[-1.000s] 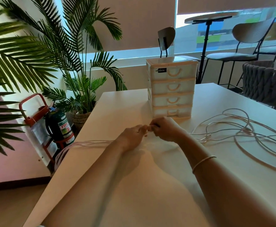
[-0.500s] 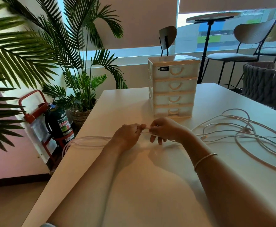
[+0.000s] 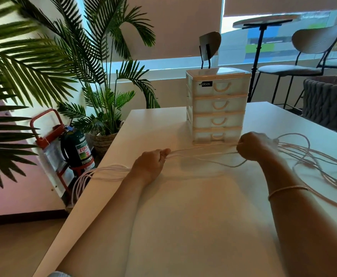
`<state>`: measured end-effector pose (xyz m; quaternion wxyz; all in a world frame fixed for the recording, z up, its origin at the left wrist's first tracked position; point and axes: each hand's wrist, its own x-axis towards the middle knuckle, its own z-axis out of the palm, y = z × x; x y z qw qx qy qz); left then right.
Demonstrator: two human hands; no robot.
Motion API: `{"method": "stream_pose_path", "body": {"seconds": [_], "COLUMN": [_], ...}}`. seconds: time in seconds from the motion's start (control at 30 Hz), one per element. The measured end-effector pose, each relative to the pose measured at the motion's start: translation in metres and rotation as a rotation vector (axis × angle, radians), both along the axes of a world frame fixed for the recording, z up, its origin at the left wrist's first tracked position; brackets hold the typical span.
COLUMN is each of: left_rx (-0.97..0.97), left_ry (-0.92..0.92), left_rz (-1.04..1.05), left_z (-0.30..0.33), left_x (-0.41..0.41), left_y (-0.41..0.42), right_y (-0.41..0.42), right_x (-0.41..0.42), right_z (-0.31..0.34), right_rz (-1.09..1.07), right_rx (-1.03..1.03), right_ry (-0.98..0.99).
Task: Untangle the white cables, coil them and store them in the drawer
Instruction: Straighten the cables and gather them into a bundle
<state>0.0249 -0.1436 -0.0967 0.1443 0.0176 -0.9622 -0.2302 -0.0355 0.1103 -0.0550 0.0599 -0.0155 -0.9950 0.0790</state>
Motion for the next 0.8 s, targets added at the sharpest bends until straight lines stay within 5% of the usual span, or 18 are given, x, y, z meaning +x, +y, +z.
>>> {"method": "stream_pose_path", "body": {"seconds": [0.3, 0.43, 0.63, 0.8], "left_rx": [-0.046, -0.004, 0.174, 0.115], "left_ry": [-0.041, -0.017, -0.097, -0.090], "left_rz": [-0.010, -0.035, -0.136, -0.161], "left_z": [0.004, 0.003, 0.005, 0.007], "left_x": [0.004, 0.005, 0.006, 0.006], "left_y": [0.006, 0.007, 0.007, 0.010], "right_y": [-0.082, -0.091, -0.084, -0.080], "right_x": [0.034, 0.037, 0.030, 0.028], "right_z": [-0.005, -0.013, -0.015, -0.013], "right_rz": [0.623, 0.678, 0.616, 0.550], "right_rx": [-0.386, -0.280, -0.525, -0.764], "right_ry": [-0.002, -0.100, -0.225, -0.325]}}
